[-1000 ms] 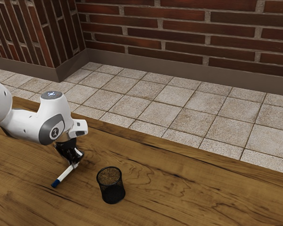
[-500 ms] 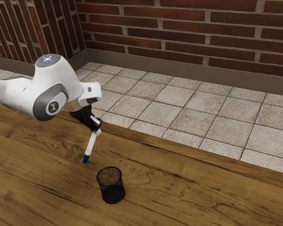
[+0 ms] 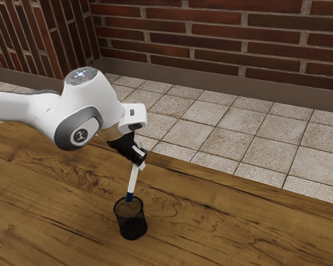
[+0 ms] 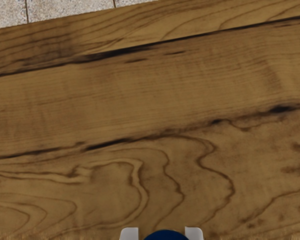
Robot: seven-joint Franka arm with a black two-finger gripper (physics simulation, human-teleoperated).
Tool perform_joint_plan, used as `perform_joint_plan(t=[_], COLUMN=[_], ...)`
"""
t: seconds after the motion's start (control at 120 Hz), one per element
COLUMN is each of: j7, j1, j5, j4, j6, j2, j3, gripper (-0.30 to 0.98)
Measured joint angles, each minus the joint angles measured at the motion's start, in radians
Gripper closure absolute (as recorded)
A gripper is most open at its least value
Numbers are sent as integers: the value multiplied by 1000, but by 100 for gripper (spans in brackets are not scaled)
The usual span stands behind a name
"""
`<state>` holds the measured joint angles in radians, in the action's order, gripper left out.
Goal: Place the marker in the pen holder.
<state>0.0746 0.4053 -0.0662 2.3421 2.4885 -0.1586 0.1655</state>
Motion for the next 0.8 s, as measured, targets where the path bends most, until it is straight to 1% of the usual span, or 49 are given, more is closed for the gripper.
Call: perform_joint_plan(t=[0.308, 0.558, 0.683, 0.742, 0.775, 0.8], j7=[70, 125, 127, 125, 119, 109], j1=[7, 19, 22, 21, 17, 13], j5=[1, 1, 22, 25, 16, 8], j4=[29, 101, 105, 100, 75, 16], j6=[-11, -10, -9, -10, -22, -57], j2=[50, 53, 44, 23, -5, -25], j3=[-1, -2, 0, -3, -9, -12], gripper=[76, 76, 47, 36, 31, 28])
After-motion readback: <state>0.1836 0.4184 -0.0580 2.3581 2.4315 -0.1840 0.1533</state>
